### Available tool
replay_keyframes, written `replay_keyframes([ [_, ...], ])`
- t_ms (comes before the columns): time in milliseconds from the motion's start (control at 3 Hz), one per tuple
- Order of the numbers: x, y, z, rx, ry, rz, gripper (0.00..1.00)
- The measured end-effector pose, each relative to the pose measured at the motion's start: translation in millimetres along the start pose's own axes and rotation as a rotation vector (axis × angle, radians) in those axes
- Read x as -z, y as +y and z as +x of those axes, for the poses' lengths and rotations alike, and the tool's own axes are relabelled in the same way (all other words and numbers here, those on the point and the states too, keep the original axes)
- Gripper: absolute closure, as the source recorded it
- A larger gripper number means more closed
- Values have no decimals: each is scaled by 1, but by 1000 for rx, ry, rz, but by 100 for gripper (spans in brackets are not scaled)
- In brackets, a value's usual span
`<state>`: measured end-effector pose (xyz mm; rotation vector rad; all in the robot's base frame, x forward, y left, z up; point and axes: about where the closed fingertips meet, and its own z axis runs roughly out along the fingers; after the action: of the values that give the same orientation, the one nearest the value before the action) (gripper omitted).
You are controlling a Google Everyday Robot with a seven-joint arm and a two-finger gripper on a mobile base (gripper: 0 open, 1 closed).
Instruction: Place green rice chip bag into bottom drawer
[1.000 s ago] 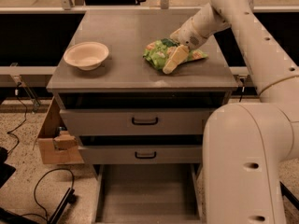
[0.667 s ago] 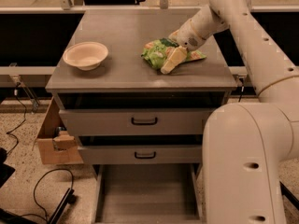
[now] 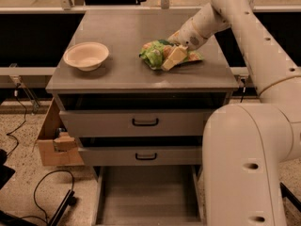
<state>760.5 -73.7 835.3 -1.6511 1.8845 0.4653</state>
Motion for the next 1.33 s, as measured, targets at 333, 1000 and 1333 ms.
replay_keyframes([
  [333, 1, 0, 0, 0, 0, 0, 100],
  [1000, 2, 0, -2, 0, 0, 0, 100],
  [1333, 4, 0, -2, -2, 2, 5, 100],
])
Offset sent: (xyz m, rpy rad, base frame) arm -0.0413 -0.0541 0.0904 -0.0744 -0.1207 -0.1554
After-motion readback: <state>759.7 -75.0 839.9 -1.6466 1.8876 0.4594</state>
